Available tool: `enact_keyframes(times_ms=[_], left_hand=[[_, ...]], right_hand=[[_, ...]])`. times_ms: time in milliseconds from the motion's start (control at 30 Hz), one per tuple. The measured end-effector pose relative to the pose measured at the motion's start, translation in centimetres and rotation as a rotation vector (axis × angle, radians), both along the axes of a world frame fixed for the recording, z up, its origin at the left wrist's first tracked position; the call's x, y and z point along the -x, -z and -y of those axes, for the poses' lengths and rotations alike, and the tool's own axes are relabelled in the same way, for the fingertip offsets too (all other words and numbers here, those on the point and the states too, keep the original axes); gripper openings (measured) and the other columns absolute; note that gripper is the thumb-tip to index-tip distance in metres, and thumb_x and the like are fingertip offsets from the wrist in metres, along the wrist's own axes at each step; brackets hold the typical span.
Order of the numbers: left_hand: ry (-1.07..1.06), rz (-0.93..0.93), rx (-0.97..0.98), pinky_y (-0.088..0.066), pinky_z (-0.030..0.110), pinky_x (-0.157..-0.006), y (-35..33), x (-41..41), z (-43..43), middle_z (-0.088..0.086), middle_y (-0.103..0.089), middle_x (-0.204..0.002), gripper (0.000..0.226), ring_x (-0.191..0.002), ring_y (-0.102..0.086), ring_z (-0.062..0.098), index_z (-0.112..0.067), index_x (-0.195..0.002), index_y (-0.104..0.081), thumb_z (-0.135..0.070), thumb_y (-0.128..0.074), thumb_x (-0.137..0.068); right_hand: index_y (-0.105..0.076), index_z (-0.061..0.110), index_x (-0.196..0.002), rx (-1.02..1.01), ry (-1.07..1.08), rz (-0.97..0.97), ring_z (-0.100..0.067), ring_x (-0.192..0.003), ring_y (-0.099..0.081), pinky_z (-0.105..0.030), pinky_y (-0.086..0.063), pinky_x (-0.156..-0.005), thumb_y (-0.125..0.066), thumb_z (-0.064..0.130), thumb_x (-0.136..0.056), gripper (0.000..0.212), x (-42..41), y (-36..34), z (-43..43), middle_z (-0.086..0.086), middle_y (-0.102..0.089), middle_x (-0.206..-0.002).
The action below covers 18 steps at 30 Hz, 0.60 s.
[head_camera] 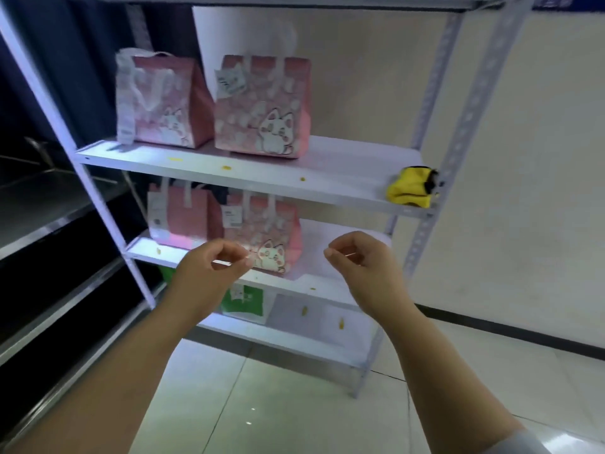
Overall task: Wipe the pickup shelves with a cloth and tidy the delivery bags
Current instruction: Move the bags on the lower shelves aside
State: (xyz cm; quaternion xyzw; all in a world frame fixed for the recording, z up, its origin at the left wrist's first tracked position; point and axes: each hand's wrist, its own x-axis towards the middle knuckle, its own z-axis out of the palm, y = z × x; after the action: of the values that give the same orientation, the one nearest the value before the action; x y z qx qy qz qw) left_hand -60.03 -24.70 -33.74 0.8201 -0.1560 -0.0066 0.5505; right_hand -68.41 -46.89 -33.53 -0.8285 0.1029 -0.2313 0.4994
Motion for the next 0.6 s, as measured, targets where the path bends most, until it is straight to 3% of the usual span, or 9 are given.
enact_keyframes(times_ms=[67,167,300,600], left_hand=[[-0.039,-0.005,0.012,-0.048,0.026,-0.066,0.6,-1.9,-2.0,-0.015,-0.069,-0.081,0.007,-0.068,-0.062,0.006,-0.035,-0.077,-0.067,-0.029,-0.071,-0.078],[-0.088,-0.026,0.015,-0.051,0.033,-0.071,1.7,-5.0,-4.7,-0.014,-0.069,-0.080,0.009,-0.075,-0.064,0.013,-0.036,-0.078,-0.067,-0.029,-0.072,-0.078],[-0.147,-0.046,0.012,-0.048,0.028,-0.067,3.2,-9.4,-7.3,-0.014,-0.069,-0.078,0.008,-0.070,-0.064,0.005,-0.034,-0.078,-0.067,-0.028,-0.072,-0.077],[-0.261,-0.079,0.042,-0.046,0.022,-0.061,4.9,-19.7,-10.8,-0.010,-0.069,-0.075,0.007,-0.066,-0.063,0.002,-0.027,-0.078,-0.068,-0.021,-0.071,-0.079]], right_hand=[[-0.062,0.032,-0.073,0.008,-0.033,-0.003,0.002,-0.068,-0.059,-0.008,-0.044,-0.057,-0.066,0.029,-0.084,0.012,-2.6,0.3,-1.4,0.014,-0.066,-0.073],[-0.062,0.032,-0.074,0.018,-0.095,-0.030,0.004,-0.069,-0.060,-0.009,-0.044,-0.055,-0.065,0.032,-0.084,0.010,-6.8,0.9,-3.3,0.016,-0.066,-0.072],[-0.062,0.031,-0.077,0.016,-0.179,-0.065,-0.002,-0.073,-0.063,-0.023,-0.050,-0.064,-0.065,0.032,-0.084,0.008,-12.8,1.9,-5.5,0.013,-0.068,-0.077],[-0.061,0.033,-0.077,0.102,-0.366,-0.149,0.006,-0.073,-0.057,-0.015,-0.042,-0.062,-0.064,0.032,-0.085,0.009,-24.7,3.4,-9.9,0.016,-0.064,-0.076]])
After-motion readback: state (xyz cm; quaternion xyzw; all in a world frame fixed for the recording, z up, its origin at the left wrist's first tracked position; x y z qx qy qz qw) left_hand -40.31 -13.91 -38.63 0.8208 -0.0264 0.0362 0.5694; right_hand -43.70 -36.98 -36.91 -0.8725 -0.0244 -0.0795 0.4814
